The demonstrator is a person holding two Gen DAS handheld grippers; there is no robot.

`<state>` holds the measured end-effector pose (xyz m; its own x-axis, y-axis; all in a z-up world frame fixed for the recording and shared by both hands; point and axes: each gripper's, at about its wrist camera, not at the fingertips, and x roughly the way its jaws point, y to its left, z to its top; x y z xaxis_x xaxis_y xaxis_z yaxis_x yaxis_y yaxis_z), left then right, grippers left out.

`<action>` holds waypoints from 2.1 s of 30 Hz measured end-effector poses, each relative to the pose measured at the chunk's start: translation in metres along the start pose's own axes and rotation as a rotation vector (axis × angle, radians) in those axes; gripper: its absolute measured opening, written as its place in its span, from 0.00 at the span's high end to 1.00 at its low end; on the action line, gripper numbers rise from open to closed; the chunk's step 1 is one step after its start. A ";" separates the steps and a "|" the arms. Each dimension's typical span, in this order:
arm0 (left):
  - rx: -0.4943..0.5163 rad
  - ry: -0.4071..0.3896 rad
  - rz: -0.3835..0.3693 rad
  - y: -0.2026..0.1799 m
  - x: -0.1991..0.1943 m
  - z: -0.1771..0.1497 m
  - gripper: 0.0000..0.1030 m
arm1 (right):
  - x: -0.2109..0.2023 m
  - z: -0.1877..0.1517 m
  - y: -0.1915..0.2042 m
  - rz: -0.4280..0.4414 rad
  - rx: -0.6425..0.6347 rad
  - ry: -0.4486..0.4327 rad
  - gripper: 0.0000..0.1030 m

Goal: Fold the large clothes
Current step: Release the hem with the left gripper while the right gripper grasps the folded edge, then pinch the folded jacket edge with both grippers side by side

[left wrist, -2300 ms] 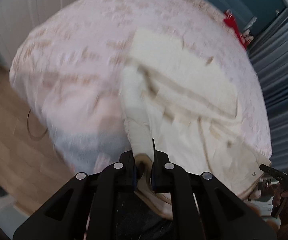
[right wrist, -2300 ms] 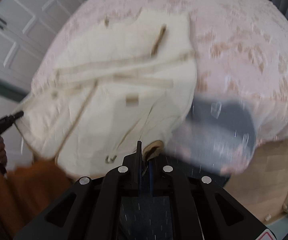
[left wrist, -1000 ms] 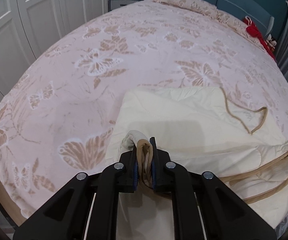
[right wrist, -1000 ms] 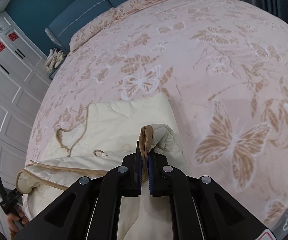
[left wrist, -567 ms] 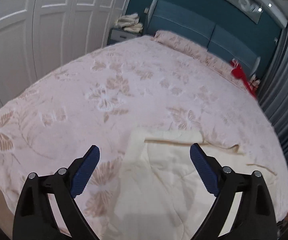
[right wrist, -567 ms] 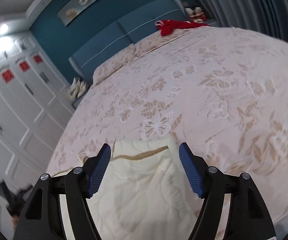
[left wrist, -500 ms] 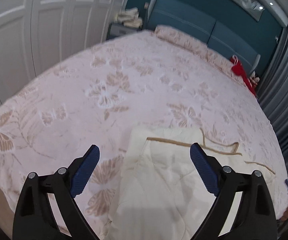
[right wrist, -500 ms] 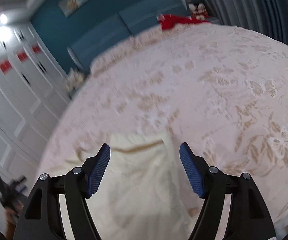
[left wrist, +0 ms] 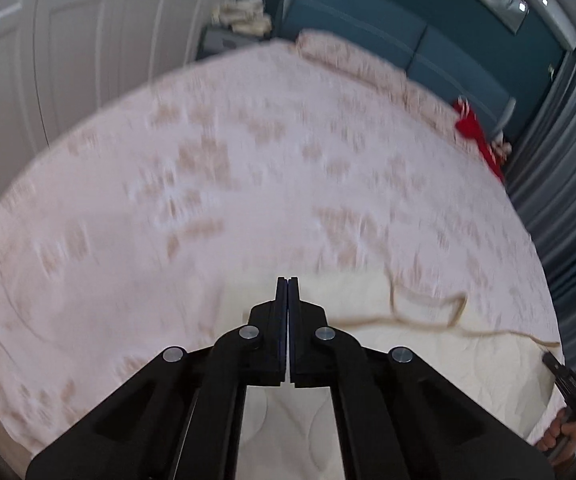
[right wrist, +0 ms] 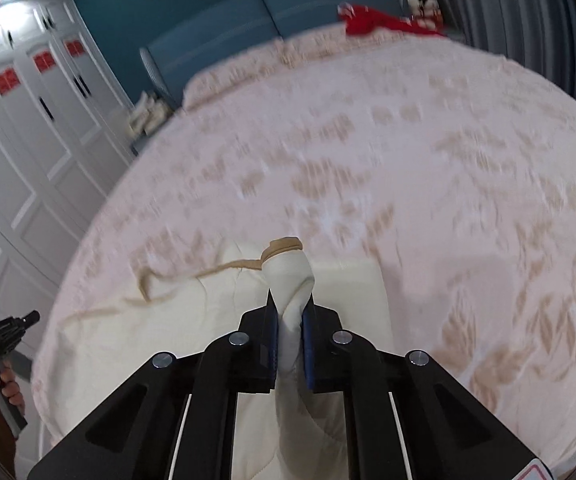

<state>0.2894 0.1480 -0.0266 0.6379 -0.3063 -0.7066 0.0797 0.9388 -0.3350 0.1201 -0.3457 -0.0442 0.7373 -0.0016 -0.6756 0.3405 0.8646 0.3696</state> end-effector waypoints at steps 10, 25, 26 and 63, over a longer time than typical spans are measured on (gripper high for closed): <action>-0.011 0.125 -0.019 0.013 0.013 0.007 0.55 | 0.025 0.011 0.004 -0.017 0.009 0.004 0.91; -0.067 0.168 -0.075 0.009 0.040 -0.004 0.90 | 0.021 0.018 -0.004 -0.012 0.019 -0.005 0.91; -0.060 0.151 -0.075 0.005 0.037 0.002 0.90 | 0.021 0.024 -0.001 -0.018 0.010 -0.014 0.91; 0.193 0.122 0.284 -0.018 0.159 -0.042 0.85 | 0.144 -0.013 -0.033 -0.189 -0.011 0.113 0.91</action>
<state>0.3575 0.0753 -0.1593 0.5602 -0.0348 -0.8276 0.0633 0.9980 0.0009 0.2076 -0.3674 -0.1623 0.5909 -0.1080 -0.7995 0.4590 0.8600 0.2231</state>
